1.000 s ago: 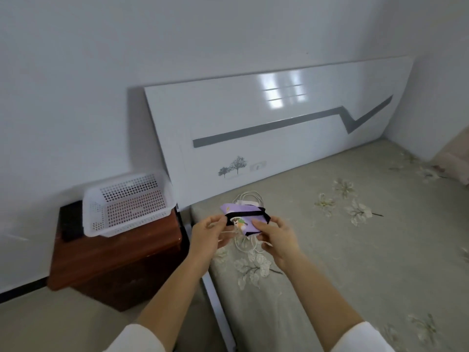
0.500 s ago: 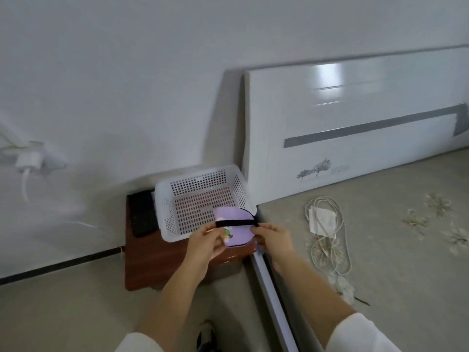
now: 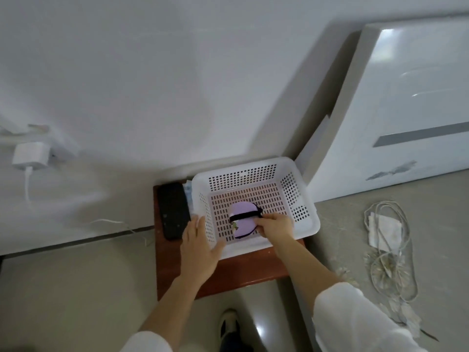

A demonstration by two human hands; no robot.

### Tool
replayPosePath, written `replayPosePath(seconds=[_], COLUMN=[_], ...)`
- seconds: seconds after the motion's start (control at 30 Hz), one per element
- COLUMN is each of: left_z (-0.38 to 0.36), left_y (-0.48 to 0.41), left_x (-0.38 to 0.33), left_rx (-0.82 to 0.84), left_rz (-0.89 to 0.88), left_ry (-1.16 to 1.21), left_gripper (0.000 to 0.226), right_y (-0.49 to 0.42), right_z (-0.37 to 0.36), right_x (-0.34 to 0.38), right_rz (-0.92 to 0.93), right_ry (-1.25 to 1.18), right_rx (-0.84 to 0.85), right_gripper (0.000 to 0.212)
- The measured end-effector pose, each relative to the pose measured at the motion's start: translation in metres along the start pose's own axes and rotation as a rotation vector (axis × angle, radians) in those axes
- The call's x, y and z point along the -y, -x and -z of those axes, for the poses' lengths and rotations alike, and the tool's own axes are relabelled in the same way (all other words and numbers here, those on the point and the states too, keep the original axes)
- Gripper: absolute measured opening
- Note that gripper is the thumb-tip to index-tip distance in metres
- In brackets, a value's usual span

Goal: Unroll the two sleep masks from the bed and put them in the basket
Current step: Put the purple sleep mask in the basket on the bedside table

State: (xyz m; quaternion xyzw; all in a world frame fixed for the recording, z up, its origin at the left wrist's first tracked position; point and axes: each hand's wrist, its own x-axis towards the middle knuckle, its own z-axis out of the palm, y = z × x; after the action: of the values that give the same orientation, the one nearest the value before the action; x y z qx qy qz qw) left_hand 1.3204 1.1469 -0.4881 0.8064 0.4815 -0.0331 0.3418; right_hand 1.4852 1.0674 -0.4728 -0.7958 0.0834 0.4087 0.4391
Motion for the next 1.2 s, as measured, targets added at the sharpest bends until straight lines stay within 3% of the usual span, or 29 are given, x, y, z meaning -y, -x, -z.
replayPosePath(seconds=[0.13, 0.3, 0.43, 0.53, 0.57, 0.67, 0.8, 1.0, 1.2], left_z=[-0.011, -0.015, -0.015, -0.011, -0.010, -0.005, -0.003, -0.056, -0.127], left_y=[0.000, -0.002, -0.001, 0.000, 0.001, 0.002, 0.015, 0.108, 0.257], left_x=[0.014, 0.016, 0.016, 0.014, 0.013, 0.007, -0.020, -0.089, -0.134], left_rx=[0.129, 0.123, 0.115, 0.126, 0.131, 0.141, 0.113, 0.197, 0.377], left_rz=[-0.072, -0.081, -0.081, -0.068, -0.064, -0.037, -0.050, -0.349, -0.566], left_ry=[-0.043, -0.026, -0.014, -0.051, -0.071, -0.144, -0.217, -0.336, -0.493], left_gripper=[0.106, 0.114, 0.114, 0.114, 0.114, 0.113, 0.100, 0.078, 0.064], right_y=[-0.016, -0.028, -0.023, -0.009, -0.003, 0.017, 0.049, 0.125, 0.224], right_z=[-0.026, -0.045, -0.044, -0.033, -0.026, 0.001, 0.054, 0.163, 0.270], right_x=[0.002, -0.001, 0.000, 0.002, 0.002, -0.002, -0.028, -0.115, -0.248], right_rz=[-0.014, -0.047, 0.062, 0.171, 0.215, 0.282, 0.288, 0.218, 0.087], right_ry=[0.041, 0.179, 0.460, 0.528, 0.542, 0.525, 0.419, 0.447, 0.348], right_rx=[0.012, 0.089, 0.108, 0.136, 0.137, 0.082, 0.027, -0.063, -0.301], right_gripper=[0.020, 0.015, 0.033, 0.013, 0.016, 0.038, 0.030, 0.022, 0.044])
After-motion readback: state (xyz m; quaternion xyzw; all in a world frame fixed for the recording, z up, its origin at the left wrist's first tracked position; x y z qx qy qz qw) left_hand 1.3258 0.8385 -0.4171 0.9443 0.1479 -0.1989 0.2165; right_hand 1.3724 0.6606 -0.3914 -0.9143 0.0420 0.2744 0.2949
